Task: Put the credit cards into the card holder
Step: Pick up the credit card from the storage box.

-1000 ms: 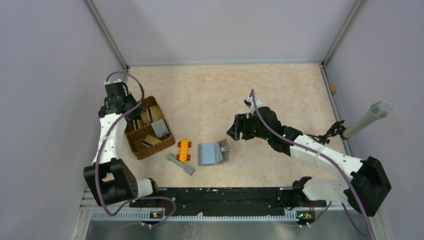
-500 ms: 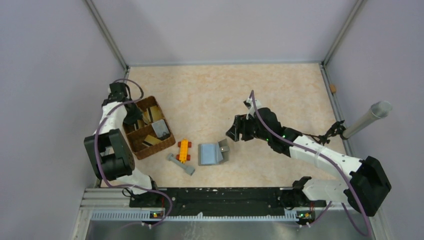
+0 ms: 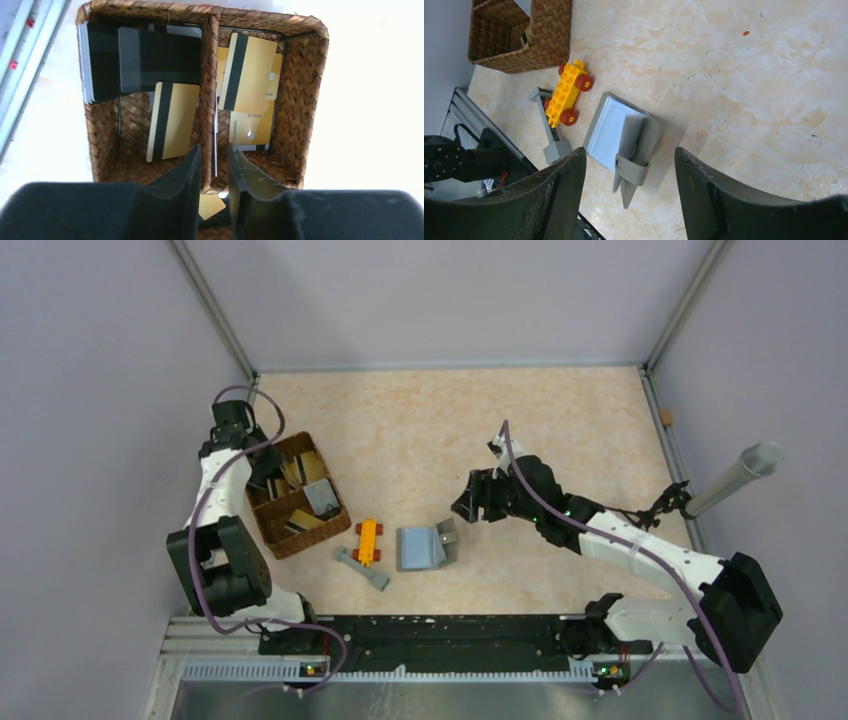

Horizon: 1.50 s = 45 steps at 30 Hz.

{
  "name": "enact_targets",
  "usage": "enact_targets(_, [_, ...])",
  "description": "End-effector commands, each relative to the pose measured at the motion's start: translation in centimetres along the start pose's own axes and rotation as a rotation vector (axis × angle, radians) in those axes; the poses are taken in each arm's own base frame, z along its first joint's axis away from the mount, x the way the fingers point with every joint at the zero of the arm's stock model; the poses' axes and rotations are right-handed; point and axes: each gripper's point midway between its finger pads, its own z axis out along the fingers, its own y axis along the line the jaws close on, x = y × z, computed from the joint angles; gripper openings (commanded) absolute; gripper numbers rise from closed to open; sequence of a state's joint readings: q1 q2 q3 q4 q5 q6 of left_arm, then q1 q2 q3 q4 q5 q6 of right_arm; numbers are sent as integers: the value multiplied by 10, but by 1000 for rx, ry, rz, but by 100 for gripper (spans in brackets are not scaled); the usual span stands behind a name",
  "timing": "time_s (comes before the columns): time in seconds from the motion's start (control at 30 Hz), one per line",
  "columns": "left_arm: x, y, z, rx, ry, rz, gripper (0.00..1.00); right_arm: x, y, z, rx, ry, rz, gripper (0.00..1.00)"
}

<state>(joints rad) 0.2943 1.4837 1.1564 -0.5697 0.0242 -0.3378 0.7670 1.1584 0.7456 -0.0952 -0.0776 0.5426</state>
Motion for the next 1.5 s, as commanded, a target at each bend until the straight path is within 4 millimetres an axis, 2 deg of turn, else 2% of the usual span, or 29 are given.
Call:
enact_targets(0.0, [-5, -10, 3, 58, -11, 11, 19, -7, 3, 1, -21, -29, 4, 64])
enact_targets(0.07, [-4, -12, 5, 65, -2, 11, 2, -7, 3, 1, -22, -29, 3, 64])
enact_targets(0.1, [-4, -12, 6, 64, -1, 11, 0, -7, 4, 1, -23, -29, 4, 64])
enact_targets(0.47, [3, -13, 17, 73, 51, 21, 0, -6, 3, 0, -24, -31, 4, 64])
enact_targets(0.67, [6, -6, 21, 29, 68, 31, 10, -6, 2, 0, -24, -30, 4, 64])
enact_targets(0.73, [6, -6, 19, 26, 65, 33, 10, -5, 2, 0, -23, -30, 2, 64])
enact_targets(0.87, [1, -10, 14, 41, 40, 40, 0, -5, 1, 0, -20, -29, 4, 64])
enact_targets(1.2, [-8, 0, -2, -17, -24, 51, 0, -6, 0, 0, -17, -31, 9, 64])
enact_targets(1.33, [-7, 9, -1, -65, -19, 55, 0, -4, 0, 1, -17, -28, 12, 65])
enact_targets(1.47, [-2, 3, 4, -29, 9, 56, 0, -5, 0, 1, -17, -28, 14, 65])
